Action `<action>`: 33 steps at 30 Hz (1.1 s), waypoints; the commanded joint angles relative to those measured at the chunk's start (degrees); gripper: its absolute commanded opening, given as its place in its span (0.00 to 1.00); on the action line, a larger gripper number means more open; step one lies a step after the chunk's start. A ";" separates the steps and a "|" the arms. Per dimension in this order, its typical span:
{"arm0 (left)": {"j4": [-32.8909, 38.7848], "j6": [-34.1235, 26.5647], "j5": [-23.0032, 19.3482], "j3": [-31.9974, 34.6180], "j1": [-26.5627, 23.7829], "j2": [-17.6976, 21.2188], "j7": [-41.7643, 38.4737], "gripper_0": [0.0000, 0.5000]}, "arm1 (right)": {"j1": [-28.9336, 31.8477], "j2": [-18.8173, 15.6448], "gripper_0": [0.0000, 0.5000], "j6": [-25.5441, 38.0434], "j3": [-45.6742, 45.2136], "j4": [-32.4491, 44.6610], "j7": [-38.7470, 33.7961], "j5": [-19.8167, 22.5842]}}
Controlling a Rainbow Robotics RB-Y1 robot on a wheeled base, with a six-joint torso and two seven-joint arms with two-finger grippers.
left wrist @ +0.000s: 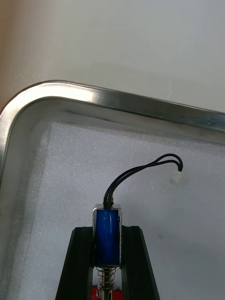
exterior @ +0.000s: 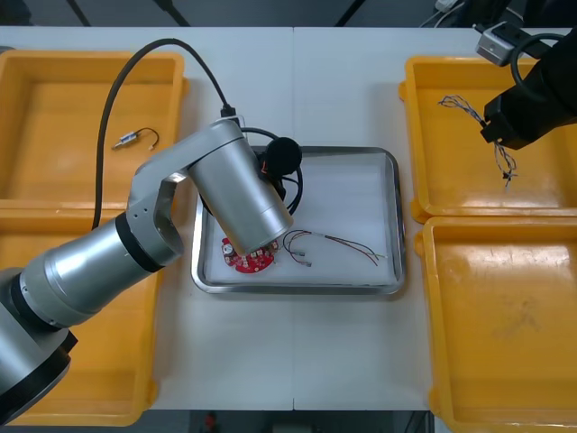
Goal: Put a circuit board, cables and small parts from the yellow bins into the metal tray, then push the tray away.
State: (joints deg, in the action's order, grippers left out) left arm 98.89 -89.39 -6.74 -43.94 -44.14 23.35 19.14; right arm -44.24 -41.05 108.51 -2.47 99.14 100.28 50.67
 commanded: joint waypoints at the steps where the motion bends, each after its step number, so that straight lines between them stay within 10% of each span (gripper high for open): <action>1: 0.60 0.62 0.24 -1.85 0.28 -0.32 -1.12 0.08 | 1.08 -2.55 0.00 0.39 -1.83 2.37 2.11 0.57; 5: 0.60 0.62 0.24 -1.85 0.28 -0.23 -1.29 0.25 | 1.43 -2.81 0.00 0.39 -1.83 2.37 2.20 0.31; 11: 0.60 1.85 1.82 -1.85 0.19 0.03 -0.77 1.00 | 1.78 -2.81 0.00 0.39 -1.83 2.37 2.20 -0.57; 26: 6.49 -1.57 4.37 0.61 0.10 1.35 0.11 1.00 | 1.70 -2.72 0.00 0.30 -1.83 2.37 2.29 -0.48; 33: 16.86 -8.69 -1.52 5.18 -2.09 4.95 2.13 1.00 | 1.70 -2.72 0.00 0.30 -1.75 2.55 2.20 0.57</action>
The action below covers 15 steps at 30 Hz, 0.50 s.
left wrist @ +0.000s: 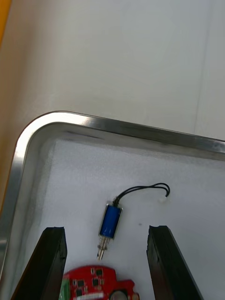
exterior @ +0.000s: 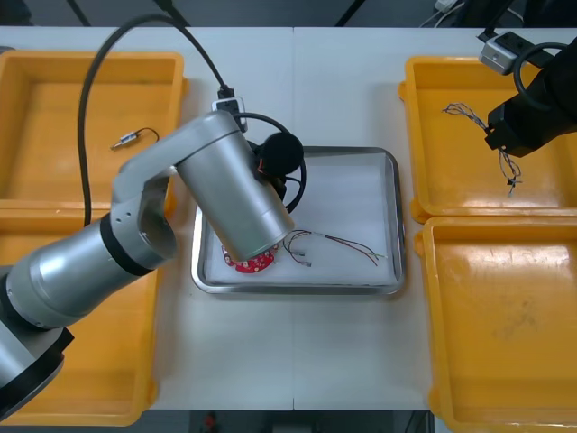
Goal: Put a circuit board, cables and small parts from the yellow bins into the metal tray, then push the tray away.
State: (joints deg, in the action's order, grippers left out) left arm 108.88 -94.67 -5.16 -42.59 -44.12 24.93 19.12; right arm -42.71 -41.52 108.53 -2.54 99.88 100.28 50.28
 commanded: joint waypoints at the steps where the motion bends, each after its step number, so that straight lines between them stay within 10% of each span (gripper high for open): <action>1: 8.37 -4.30 -4.42 4.70 -2.81 4.16 2.50 1.00 | 0.17 -2.25 0.00 0.28 -1.68 1.99 2.20 1.14; 15: 9.25 -8.52 -27.36 22.81 -9.58 16.56 19.20 1.00 | 0.17 -2.25 0.00 -0.43 0.96 4.71 1.93 3.07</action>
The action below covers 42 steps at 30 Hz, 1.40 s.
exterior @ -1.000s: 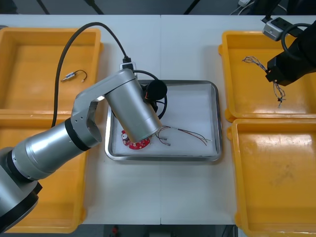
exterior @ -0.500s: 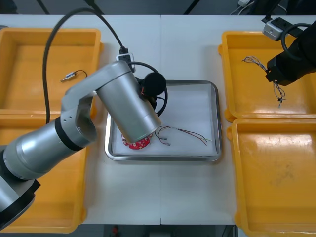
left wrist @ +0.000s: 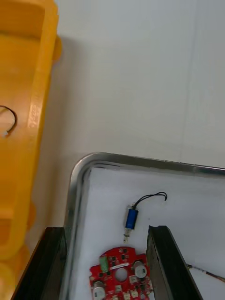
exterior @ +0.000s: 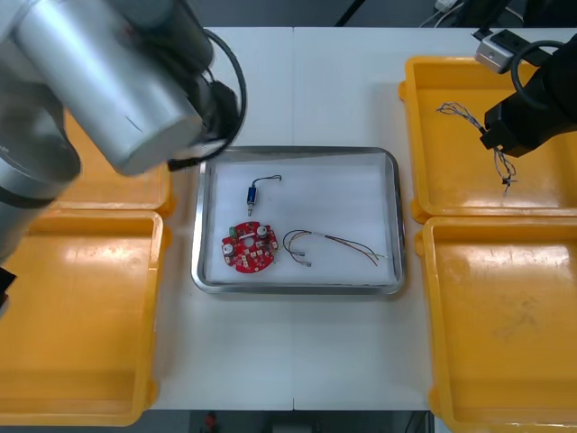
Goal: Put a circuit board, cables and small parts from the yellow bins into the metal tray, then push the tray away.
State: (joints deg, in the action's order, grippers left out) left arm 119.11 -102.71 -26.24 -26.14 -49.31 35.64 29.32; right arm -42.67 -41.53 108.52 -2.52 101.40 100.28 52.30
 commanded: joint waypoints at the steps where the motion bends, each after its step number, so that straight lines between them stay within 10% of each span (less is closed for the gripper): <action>1: -2.13 -0.38 -8.57 8.04 -4.92 7.51 10.58 1.00 | 0.13 -2.24 0.00 -0.77 1.55 3.63 1.76 1.14; 16: -23.75 11.57 -27.55 18.32 -7.02 21.67 45.56 1.00 | -3.30 -3.12 0.00 -10.26 18.34 7.41 2.55 3.78; 29: -42.82 27.74 -30.89 18.94 -7.02 22.98 84.41 1.00 | -14.37 -1.89 0.00 -19.49 39.17 -0.59 16.44 4.74; 42: -50.82 30.91 -37.39 13.57 -7.02 22.10 120.18 1.00 | -20.96 5.93 0.00 -28.28 50.94 -15.44 23.03 2.11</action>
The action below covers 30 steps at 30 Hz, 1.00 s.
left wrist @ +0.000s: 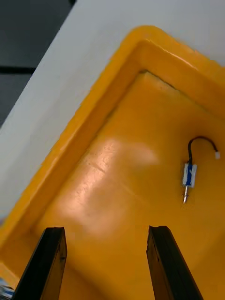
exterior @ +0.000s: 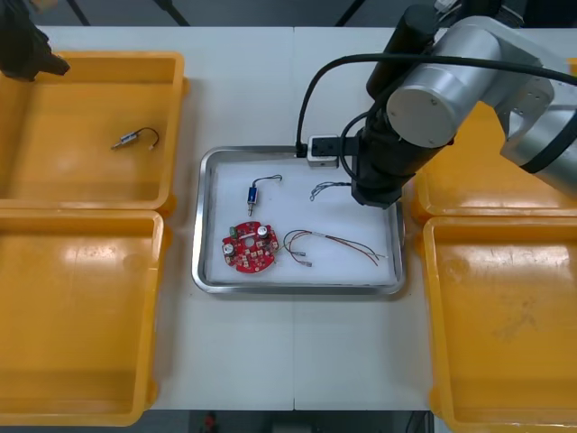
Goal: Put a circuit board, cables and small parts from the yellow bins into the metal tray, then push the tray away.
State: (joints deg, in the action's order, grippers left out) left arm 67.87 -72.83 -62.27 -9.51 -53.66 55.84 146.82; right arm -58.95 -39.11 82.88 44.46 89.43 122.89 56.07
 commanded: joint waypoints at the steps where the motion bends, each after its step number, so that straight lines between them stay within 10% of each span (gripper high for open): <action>1: 0.43 1.11 -1.45 -3.41 -2.68 1.90 3.48 1.00 | -4.95 3.95 0.00 -2.99 4.32 -4.27 0.42 -2.02; 14: 0.25 3.92 1.10 -12.72 -2.68 -0.82 6.82 1.00 | -5.56 9.23 0.04 -5.80 5.82 -10.77 -0.11 -2.99; 23: -0.01 6.65 9.19 -19.58 -3.47 -4.69 -5.31 1.00 | -5.56 8.96 1.00 -7.03 5.82 -10.77 0.15 -1.14; 30: -0.01 6.82 14.81 -22.66 -3.64 -7.41 -14.28 1.00 | -5.56 7.20 1.00 -3.86 3.36 -8.75 -0.20 -0.70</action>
State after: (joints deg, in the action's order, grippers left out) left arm 67.78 -66.69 -48.94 -31.10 -54.24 49.86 132.16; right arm -61.92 -30.70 76.82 49.63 78.38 122.89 54.81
